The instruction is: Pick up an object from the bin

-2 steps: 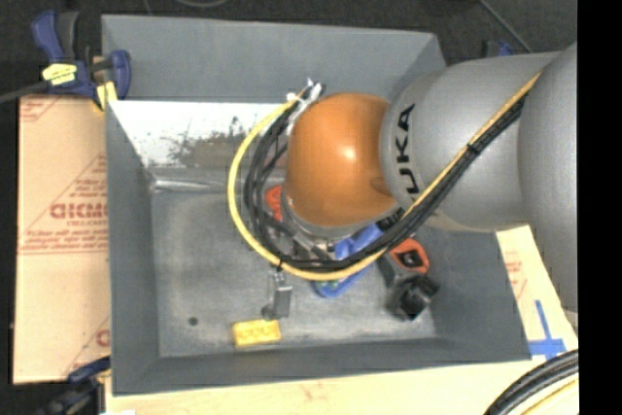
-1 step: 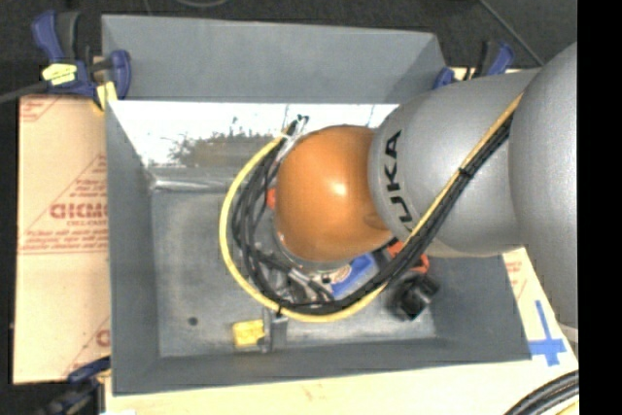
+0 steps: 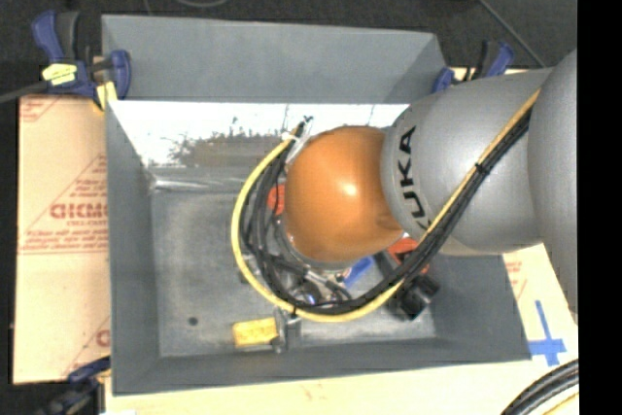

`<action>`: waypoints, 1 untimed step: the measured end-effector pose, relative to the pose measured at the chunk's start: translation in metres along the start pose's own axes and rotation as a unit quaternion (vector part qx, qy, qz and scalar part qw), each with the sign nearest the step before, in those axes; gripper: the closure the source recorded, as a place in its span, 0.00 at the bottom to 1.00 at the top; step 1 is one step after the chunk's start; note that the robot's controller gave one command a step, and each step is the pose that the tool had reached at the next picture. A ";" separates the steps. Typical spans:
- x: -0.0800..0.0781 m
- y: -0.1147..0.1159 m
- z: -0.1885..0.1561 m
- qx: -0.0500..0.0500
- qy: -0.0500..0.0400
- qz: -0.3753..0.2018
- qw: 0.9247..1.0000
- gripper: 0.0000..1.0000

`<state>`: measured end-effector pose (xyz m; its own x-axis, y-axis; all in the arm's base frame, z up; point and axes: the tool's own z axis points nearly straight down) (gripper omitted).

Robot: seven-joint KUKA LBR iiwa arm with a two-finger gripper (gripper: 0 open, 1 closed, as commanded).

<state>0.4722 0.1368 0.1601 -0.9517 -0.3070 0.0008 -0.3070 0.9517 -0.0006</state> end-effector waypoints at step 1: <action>-0.007 -0.002 0.081 0.000 -0.010 -0.022 1.000 0.00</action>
Offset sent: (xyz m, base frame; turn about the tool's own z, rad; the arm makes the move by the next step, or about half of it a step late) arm 0.0000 -0.0088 -0.0901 0.0788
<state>0.4791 0.1367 0.0788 -0.9371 -0.3486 -0.0196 -0.3487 0.9372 -0.0006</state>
